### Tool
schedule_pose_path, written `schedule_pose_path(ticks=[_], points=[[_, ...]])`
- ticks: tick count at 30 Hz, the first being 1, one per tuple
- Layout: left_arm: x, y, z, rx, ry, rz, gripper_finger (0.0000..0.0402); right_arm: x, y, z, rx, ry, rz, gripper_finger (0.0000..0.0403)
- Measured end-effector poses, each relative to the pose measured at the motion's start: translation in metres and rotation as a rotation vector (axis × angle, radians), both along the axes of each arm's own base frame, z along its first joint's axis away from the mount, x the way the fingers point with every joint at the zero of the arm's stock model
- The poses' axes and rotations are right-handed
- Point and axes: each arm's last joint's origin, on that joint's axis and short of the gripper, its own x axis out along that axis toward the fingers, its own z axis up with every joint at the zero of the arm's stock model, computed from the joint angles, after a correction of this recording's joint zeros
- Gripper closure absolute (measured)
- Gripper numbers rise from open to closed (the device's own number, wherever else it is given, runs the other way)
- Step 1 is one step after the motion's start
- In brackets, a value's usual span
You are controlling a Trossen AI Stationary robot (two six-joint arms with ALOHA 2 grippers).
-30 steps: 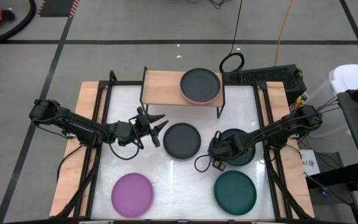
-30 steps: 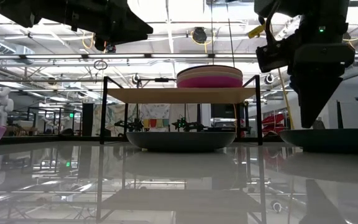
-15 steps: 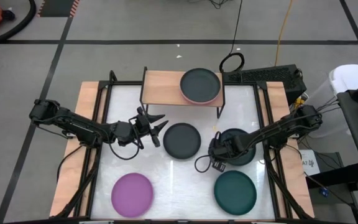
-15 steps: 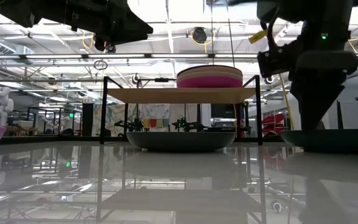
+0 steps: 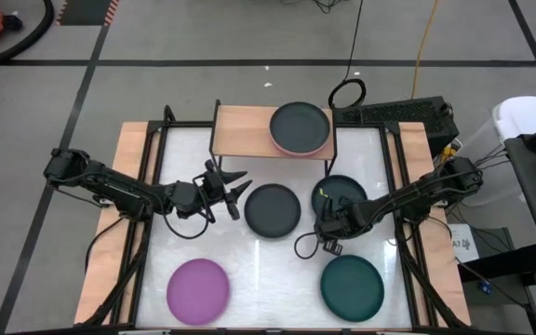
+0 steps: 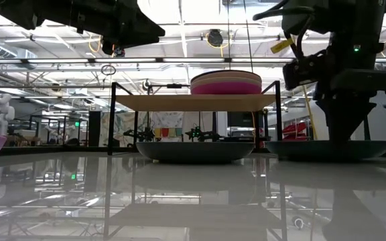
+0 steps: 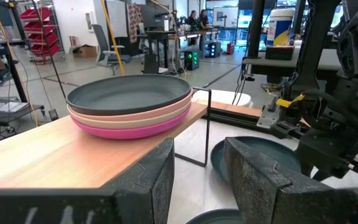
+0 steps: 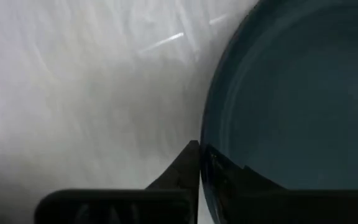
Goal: Place and stack plates onto a shelf
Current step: Put the top dark green plate on the shelf
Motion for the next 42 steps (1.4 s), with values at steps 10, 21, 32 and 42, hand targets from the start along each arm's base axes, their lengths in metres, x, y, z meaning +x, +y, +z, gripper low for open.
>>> schedule_pose_path(ticks=[10, 21, 32, 42], points=[[0.0, 0.0, 0.0, 0.005, 0.003, 0.0, 0.0254, 0.002, 0.015, 0.043, 0.049, -0.16, 0.103, 0.0402], [-0.015, -0.007, 0.016, 0.052, 0.004, -0.01, 0.0254, -0.011, 0.019, 0.155, -0.222, -0.853, 0.293, 0.0402], [-0.06, -0.009, 0.035, 0.006, 0.054, 0.079, 0.0254, 0.013, -0.03, 0.204, -0.605, -1.16, 0.284, 0.0403], [-0.064, -0.008, 0.023, 0.03, 0.176, 0.139, 0.0254, 0.087, -0.103, 0.232, -0.561, -1.234, 0.379, 0.0403]])
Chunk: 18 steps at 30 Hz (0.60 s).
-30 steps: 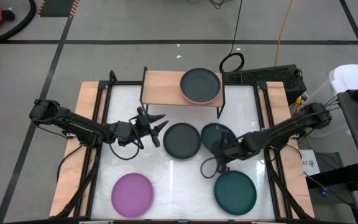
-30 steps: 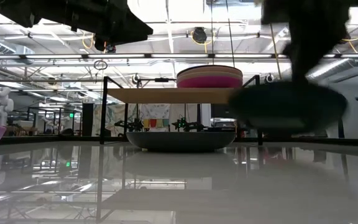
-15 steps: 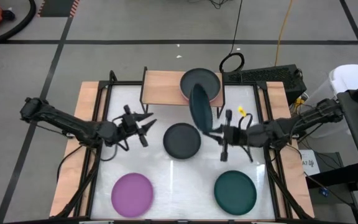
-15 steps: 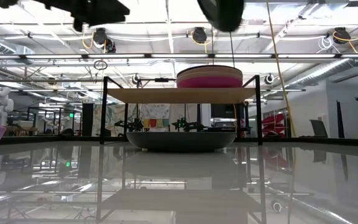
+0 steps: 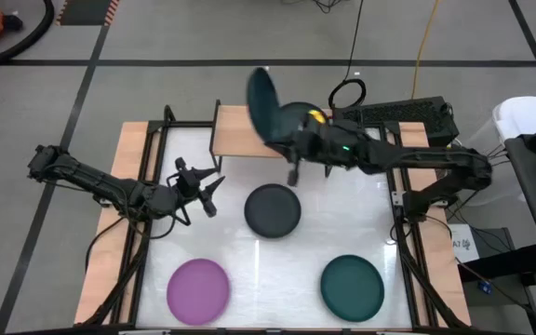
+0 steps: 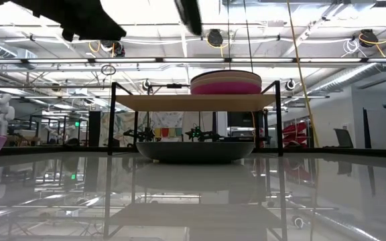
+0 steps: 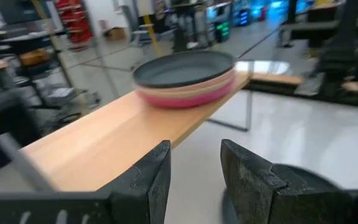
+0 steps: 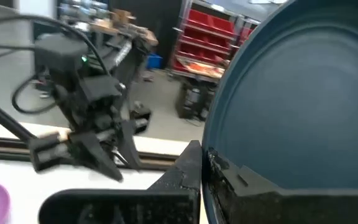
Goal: Place and stack plates onto a shelf
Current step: Put the top dark green plate on the shelf
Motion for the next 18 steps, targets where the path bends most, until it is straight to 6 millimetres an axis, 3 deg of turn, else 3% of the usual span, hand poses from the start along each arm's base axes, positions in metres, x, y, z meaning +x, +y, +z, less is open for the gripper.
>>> schedule_pose_path(ticks=[4, 8, 13, 18], points=[[-0.007, 0.002, -0.008, 0.004, 0.06, 0.093, 0.0254, 0.035, -0.027, -0.009, -0.022, 0.039, 0.031, 0.0403], [-0.019, 0.006, -0.017, -0.028, 0.093, 0.183, 0.0254, 0.065, -0.051, -0.035, -0.013, 0.112, 0.064, 0.0403], [-0.027, 0.006, -0.018, -0.066, 0.076, 0.206, 0.0254, 0.084, -0.074, -0.076, -0.002, 0.218, 0.029, 0.0403], [-0.027, 0.007, -0.017, -0.07, 0.07, 0.209, 0.0254, 0.095, -0.086, -0.103, 0.024, 0.273, 0.034, 0.0403]])
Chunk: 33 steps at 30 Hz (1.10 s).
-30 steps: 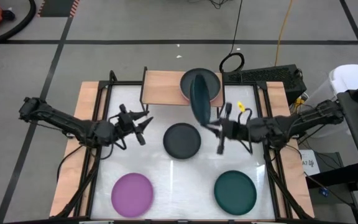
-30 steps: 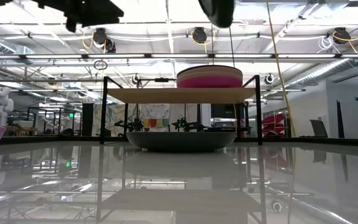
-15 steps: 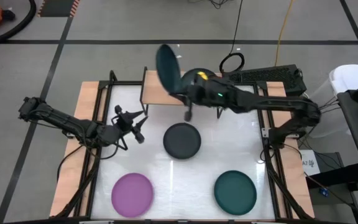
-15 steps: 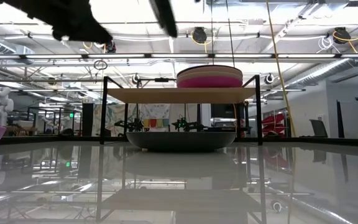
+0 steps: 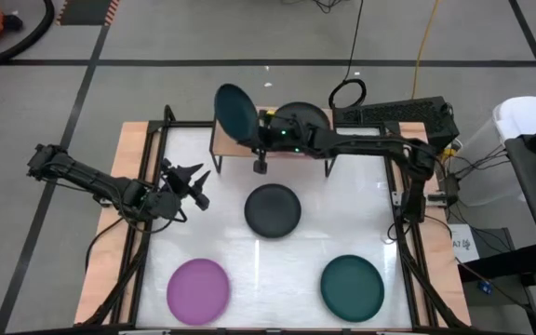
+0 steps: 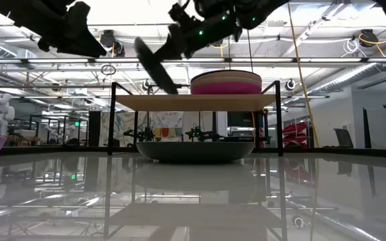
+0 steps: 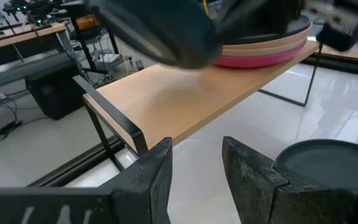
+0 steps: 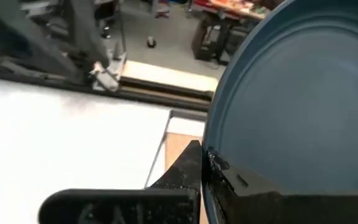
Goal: Place and stack plates onto a shelf
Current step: Put the top dark green plate on the shelf
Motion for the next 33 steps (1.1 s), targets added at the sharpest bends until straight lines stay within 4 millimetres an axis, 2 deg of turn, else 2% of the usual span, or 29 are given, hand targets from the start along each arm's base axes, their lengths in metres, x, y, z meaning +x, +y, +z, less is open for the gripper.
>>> schedule_pose_path(ticks=[6, 21, 26, 33], points=[[0.0, 0.0, 0.0, -0.015, -0.017, 0.005, 0.0254, 0.005, -0.002, -0.021, 0.02, 0.086, 0.003, 0.0403], [0.0, 0.0, 0.0, -0.034, -0.037, 0.01, 0.0254, 0.0, 0.0, -0.032, 0.069, 0.204, -0.009, 0.0401], [0.0, 0.0, 0.0, -0.044, -0.046, 0.012, 0.0254, 0.0, -0.001, -0.032, 0.065, 0.2, -0.024, 0.0381], [0.001, 0.0, 0.001, -0.051, -0.062, 0.012, 0.0254, 0.0, -0.005, -0.03, -0.003, 0.2, -0.14, 0.0335]])
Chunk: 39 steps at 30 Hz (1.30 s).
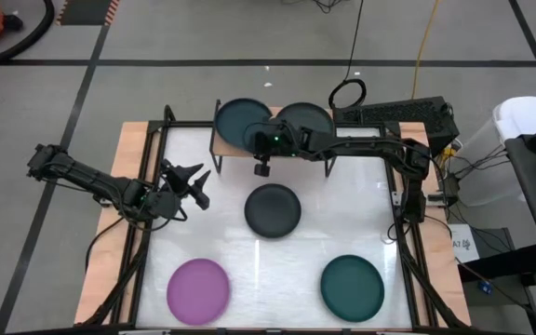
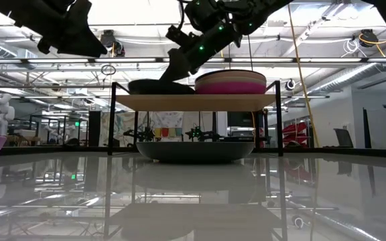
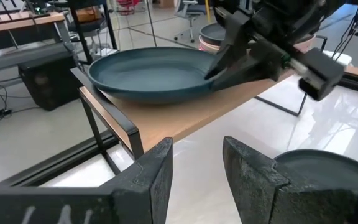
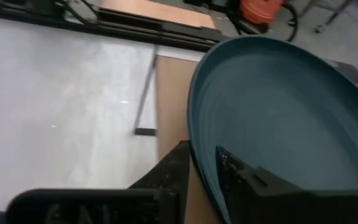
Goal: Place and stack plates onto a shelf
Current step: Put the top dark green plate on the shelf, then stack the black plate on top of the dark green plate on the shelf
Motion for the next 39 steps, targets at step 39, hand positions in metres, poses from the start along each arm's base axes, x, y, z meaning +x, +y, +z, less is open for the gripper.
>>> schedule_pose_path(ticks=[39], points=[[0.083, -0.033, 0.002, 0.095, 0.045, -0.542, 0.0254, -0.221, 0.129, 0.083, 0.162, -0.335, 0.196, 0.0292]])
